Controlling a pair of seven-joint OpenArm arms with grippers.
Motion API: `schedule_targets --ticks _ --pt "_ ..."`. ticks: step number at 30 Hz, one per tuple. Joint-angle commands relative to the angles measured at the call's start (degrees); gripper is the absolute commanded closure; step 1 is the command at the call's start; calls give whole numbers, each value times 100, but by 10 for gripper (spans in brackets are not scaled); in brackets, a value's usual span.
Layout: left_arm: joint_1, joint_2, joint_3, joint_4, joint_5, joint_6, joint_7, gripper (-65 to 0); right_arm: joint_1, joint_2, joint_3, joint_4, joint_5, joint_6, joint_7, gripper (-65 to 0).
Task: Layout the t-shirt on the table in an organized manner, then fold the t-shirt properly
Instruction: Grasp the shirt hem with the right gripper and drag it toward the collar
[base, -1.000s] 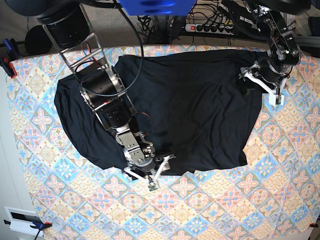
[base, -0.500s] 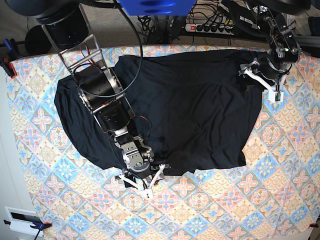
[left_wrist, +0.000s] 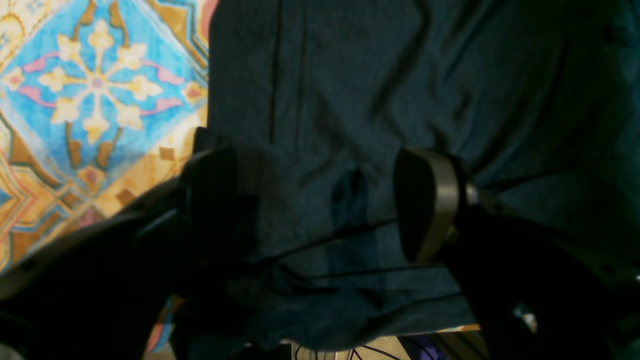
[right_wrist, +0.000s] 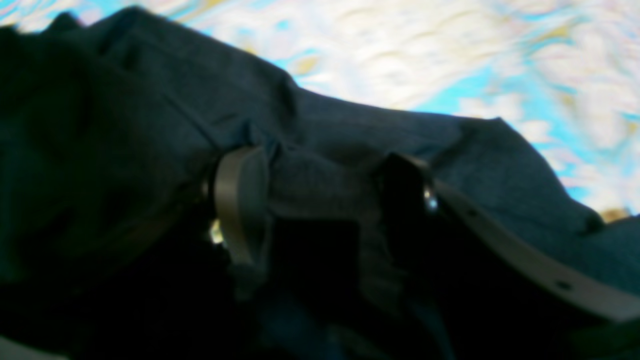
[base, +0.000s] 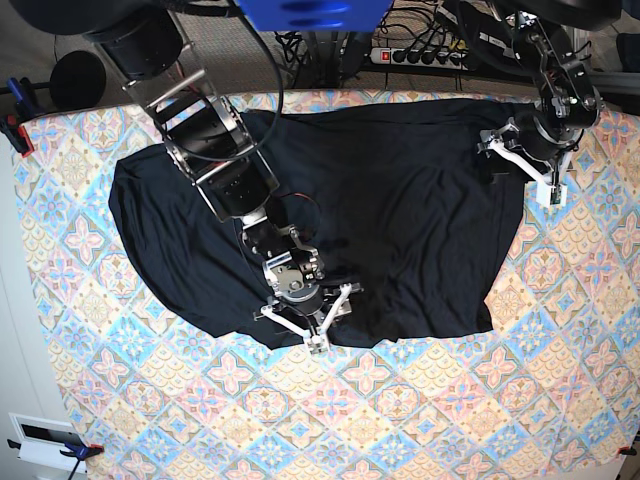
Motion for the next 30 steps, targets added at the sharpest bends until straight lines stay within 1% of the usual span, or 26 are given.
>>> schedule_targets --ticks 1,5,10,14,17,20,22,24,26,28,30 --pt "-22 -76 -22 112 -62 -2 -99 -451 -67 -61 -9 251 9 12 -23 -357" --pt "-84 -76 -22 112 -36 -2 -99 -451 -515 -61 -9 928 9 12 -533 -357" --pt "-92 -76 -22 112 -45 -2 -99 -451 -577 -52 -9 1587 9 12 -1017 -357" --pt "-101 -76 -22 103 -45 -2 -99 -451 -577 80 -9 1798 9 12 -1439 -357" --pt "-101 -76 -22 103 -45 -2 -99 -451 -577 168 -9 1877 9 12 -1606 -357" --pt "-101 -76 -4 103 -45 -2 -108 -450 -577 194 -9 1877 18 12 -1632 -356" --pt "-92 -76 -4 103 -45 -2 -108 -450 -577 282 -9 1877 18 12 -1799 -346" --pt "-75 -94 -4 103 -45 -2 -108 -450 -577 309 -9 1877 9 12 -1984 -311" --pt "-66 -111 -13 103 -45 -2 -108 -450 -577 326 -9 1877 9 12 -2107 -261" --pt "-66 -111 -22 103 -27 -2 -108 -450 -577 405 -9 1877 9 12 -2203 -199" --pt "-66 -111 -22 103 -18 -2 -108 -450 -612 467 -17 1956 9 12 -2300 -123"
